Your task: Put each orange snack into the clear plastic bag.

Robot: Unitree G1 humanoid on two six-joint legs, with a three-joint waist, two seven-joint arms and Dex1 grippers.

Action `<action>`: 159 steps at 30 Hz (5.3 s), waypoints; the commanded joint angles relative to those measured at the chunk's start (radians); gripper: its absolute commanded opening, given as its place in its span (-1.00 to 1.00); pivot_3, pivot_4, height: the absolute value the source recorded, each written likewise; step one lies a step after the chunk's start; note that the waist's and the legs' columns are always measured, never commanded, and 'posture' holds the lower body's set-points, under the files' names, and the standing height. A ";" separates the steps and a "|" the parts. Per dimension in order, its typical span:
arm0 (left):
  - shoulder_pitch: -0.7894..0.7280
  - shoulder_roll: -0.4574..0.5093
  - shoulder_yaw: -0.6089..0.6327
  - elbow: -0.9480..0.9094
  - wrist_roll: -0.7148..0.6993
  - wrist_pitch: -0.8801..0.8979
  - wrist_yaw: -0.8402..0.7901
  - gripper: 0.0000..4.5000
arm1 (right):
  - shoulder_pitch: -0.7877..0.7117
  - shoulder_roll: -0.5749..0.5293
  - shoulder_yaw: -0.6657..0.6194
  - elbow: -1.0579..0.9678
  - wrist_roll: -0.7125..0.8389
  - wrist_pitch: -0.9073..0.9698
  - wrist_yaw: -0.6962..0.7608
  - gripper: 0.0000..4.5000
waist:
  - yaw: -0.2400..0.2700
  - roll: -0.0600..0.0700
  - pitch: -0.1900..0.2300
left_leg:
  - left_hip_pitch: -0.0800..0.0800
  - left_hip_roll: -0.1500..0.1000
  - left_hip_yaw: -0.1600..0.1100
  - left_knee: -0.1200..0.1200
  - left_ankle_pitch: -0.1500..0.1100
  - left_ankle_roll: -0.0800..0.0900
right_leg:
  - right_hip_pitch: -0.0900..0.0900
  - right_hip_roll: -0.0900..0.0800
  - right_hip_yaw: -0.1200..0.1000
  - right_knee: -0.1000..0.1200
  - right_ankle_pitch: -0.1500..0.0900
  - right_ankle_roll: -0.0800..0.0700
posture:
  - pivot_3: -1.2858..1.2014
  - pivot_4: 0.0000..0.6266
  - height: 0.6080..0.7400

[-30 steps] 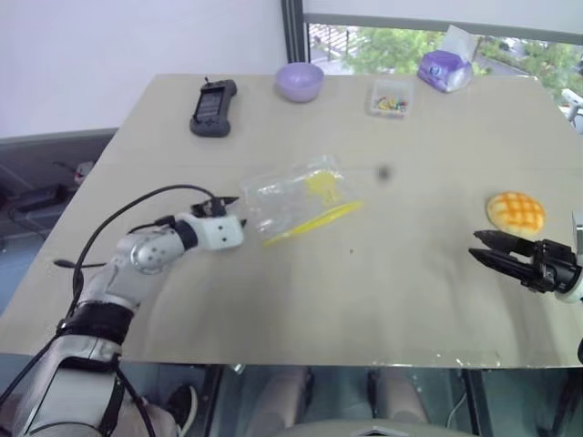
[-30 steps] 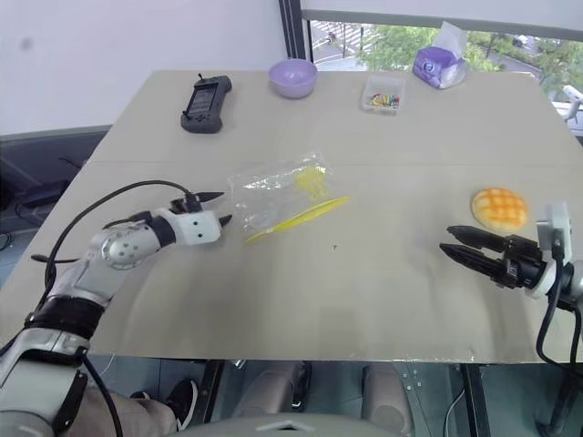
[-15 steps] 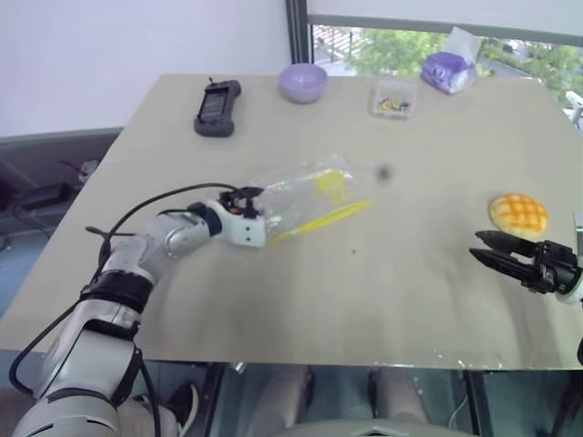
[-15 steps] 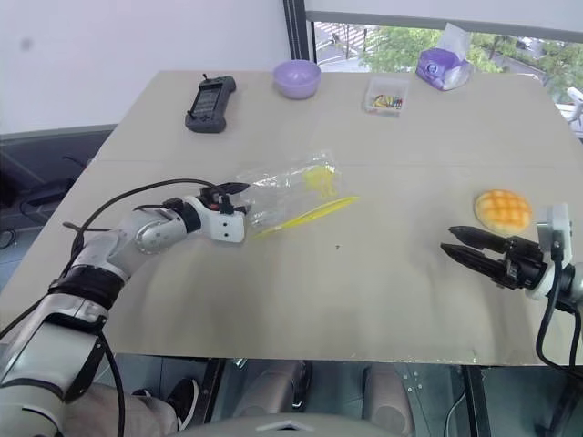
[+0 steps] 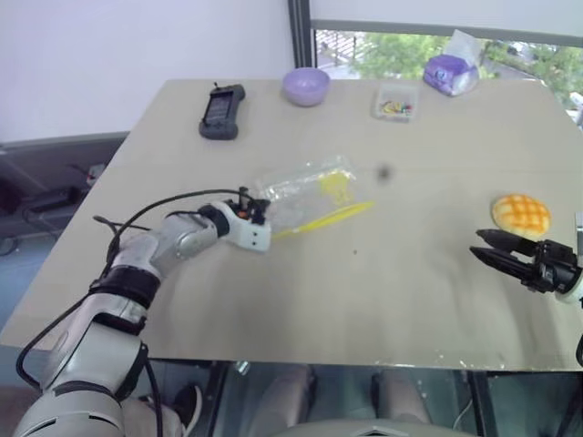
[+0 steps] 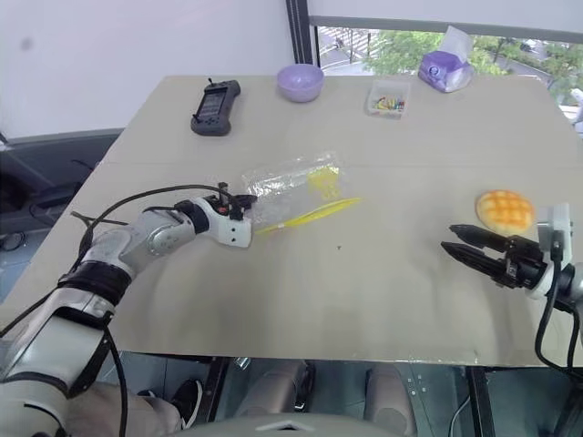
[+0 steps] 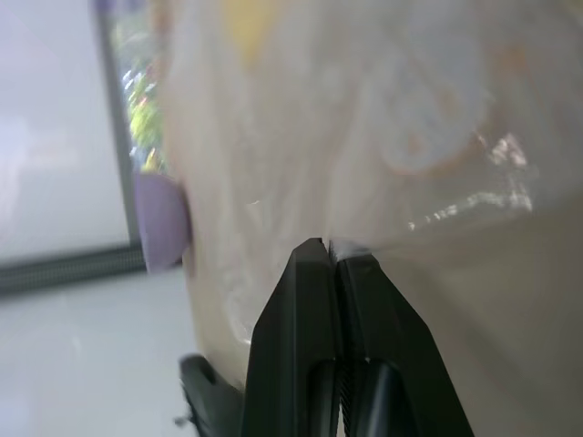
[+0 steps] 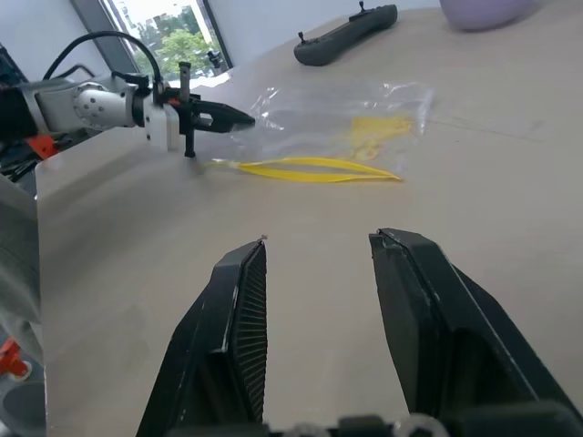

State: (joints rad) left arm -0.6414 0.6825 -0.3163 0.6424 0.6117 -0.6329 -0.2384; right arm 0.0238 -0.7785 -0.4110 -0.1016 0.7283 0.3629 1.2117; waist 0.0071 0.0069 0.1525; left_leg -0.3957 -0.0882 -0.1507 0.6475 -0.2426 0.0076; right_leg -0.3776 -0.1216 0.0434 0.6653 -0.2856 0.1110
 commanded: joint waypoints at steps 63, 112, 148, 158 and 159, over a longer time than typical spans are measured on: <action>0.179 -0.360 0.314 -1.006 -0.946 1.136 -0.176 -1.00 | -0.423 0.400 0.585 0.014 -0.746 0.085 -0.622 -0.25 | -0.023 -0.013 0.007 | -0.002 0.002 0.000 0.000 0.003 -0.005 | -0.002 0.003 0.002 -0.002 0.000 0.000 | 0.03 -0.52 1.00; 0.256 -0.151 0.164 -1.154 -0.746 1.019 -0.388 0.44 | -0.678 0.298 0.668 0.130 -0.983 -0.024 -0.645 -1.00 | -0.025 -0.014 0.009 | -0.005 0.002 0.004 -0.004 0.003 -0.005 | -0.008 0.003 0.006 -0.003 0.000 -0.001 | 0.03 -0.52 1.00; 0.326 -0.128 0.061 -1.062 -0.513 0.996 -0.387 0.44 | -0.677 0.411 0.677 0.050 -1.059 0.156 -0.778 -1.00 | -0.047 -0.014 0.009 | -0.005 0.002 0.005 -0.005 0.003 -0.005 | -0.010 0.004 0.008 -0.002 0.000 -0.001 | 0.03 -0.52 1.00; 0.326 -0.146 0.078 -1.077 -0.516 1.028 -0.377 -0.17 | -0.670 0.410 0.677 0.045 -1.061 0.158 -0.771 -1.00 | -0.047 -0.014 0.009 | -0.005 0.002 0.005 -0.005 0.003 -0.005 | -0.010 0.004 0.008 -0.001 0.000 -0.001 | 0.03 -0.52 1.00; 0.327 -0.146 0.079 -1.078 -0.515 1.028 -0.376 -0.32 | -0.669 0.410 0.677 0.045 -1.061 0.158 -0.771 -1.00 | -0.047 -0.014 0.009 | -0.005 0.003 0.005 -0.005 0.003 -0.005 | -0.010 0.004 0.008 -0.001 0.000 -0.001 | 0.03 -0.52 1.00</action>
State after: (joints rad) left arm -0.3131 0.5373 -0.2544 -0.4019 0.0880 0.3990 -0.6257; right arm -0.6429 -0.3672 0.2688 -0.0033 -0.3241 0.5223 0.4458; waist -0.0398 -0.0070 0.1614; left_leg -0.4004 -0.0857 -0.1460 0.6425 -0.2399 0.0028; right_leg -0.3875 -0.1174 0.0514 0.6639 -0.2852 0.1103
